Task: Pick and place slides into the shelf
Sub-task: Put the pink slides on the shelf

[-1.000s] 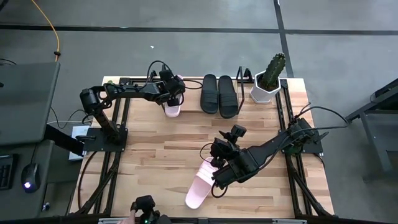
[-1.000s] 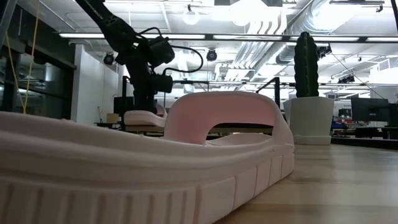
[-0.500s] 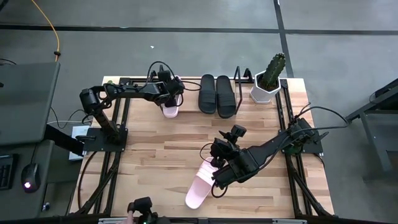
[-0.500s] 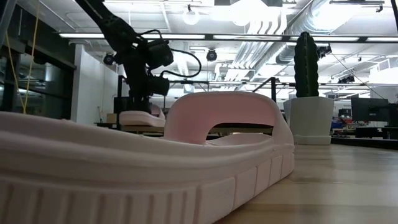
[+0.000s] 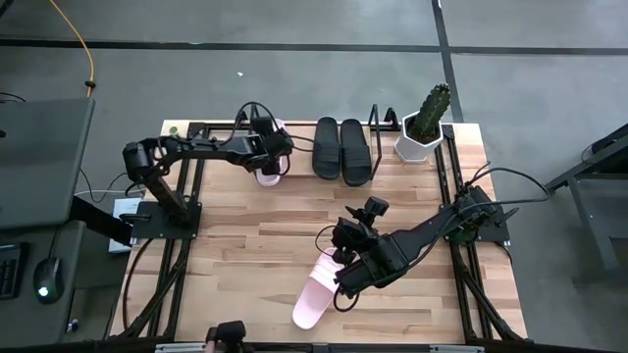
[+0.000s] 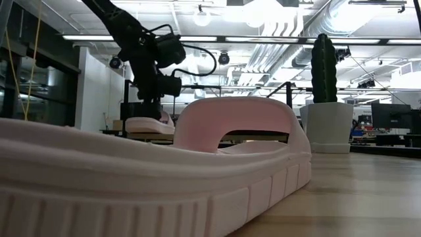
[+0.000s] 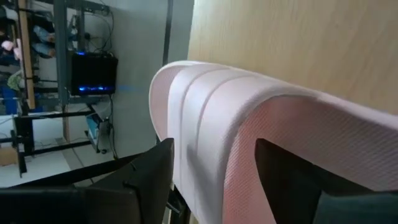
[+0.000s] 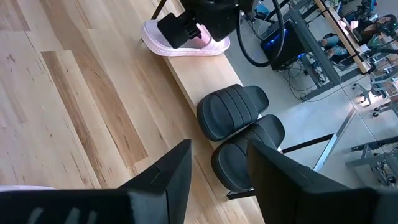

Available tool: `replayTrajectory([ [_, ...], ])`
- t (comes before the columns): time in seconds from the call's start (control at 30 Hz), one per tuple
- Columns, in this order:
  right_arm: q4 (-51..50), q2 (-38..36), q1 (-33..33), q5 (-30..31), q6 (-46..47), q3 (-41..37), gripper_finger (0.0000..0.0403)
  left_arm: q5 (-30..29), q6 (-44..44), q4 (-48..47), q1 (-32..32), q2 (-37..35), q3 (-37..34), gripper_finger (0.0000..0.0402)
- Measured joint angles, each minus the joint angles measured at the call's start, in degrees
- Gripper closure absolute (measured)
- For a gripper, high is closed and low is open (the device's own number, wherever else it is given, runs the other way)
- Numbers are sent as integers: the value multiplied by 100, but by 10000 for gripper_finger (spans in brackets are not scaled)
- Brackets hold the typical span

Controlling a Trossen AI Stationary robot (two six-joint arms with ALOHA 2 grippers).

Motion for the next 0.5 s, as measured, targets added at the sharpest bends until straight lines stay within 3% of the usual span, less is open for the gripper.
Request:
replayTrajectory([
  [0.5, 4, 2, 0, 0, 0, 0, 257, -452, -244, -337, -677, -149, 9, 190],
])
